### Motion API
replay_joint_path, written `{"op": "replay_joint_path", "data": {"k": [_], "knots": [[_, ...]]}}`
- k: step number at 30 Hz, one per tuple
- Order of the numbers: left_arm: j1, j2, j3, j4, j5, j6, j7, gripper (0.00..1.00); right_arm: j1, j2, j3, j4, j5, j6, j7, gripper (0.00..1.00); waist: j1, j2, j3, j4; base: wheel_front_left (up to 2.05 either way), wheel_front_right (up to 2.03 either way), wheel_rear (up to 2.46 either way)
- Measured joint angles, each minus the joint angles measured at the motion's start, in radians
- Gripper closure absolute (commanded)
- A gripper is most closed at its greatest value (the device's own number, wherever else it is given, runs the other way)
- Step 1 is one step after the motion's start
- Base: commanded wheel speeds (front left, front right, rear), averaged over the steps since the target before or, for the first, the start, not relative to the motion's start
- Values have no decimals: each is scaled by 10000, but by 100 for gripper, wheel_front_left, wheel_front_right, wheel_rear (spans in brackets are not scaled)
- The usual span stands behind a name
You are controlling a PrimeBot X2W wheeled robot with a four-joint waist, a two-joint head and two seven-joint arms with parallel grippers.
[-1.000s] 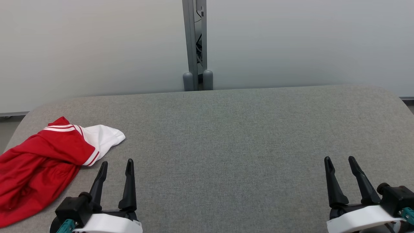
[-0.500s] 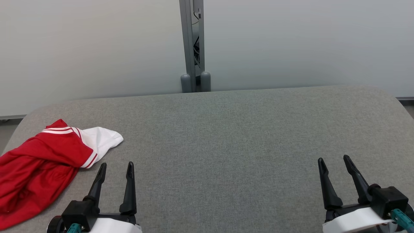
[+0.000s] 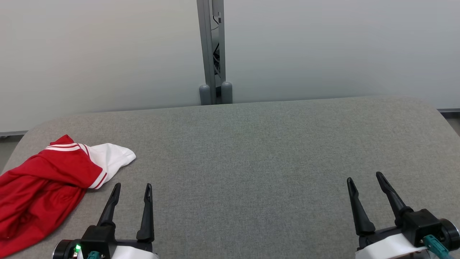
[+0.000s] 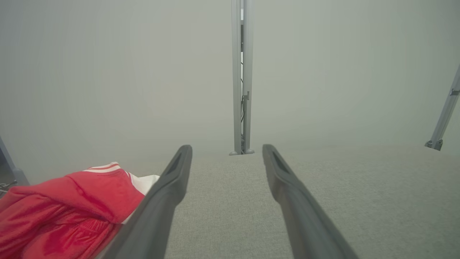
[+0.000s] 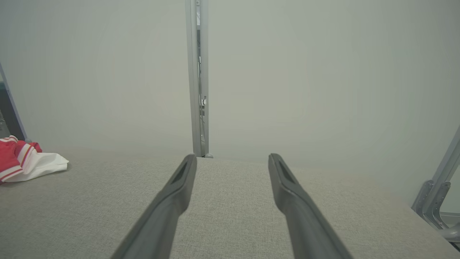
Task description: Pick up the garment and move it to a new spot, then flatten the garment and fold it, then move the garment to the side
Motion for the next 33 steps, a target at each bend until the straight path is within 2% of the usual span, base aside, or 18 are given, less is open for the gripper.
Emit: {"op": "replay_joint_path", "data": {"k": [19,25,33], "knots": [[66,2,8,178,59,113,-31,0,21,-12,136,284,-104,2,-33,0,0,0,-115,143,0,0,0],[54,2,-8,198,92,119,-31,0,98,-15,182,316,-77,2,-33,0,0,0,-159,669,0,0,0],[84,4,96,169,161,125,-31,0,198,-21,410,332,50,12,-40,0,0,0,-274,1842,0,0,0]]}}
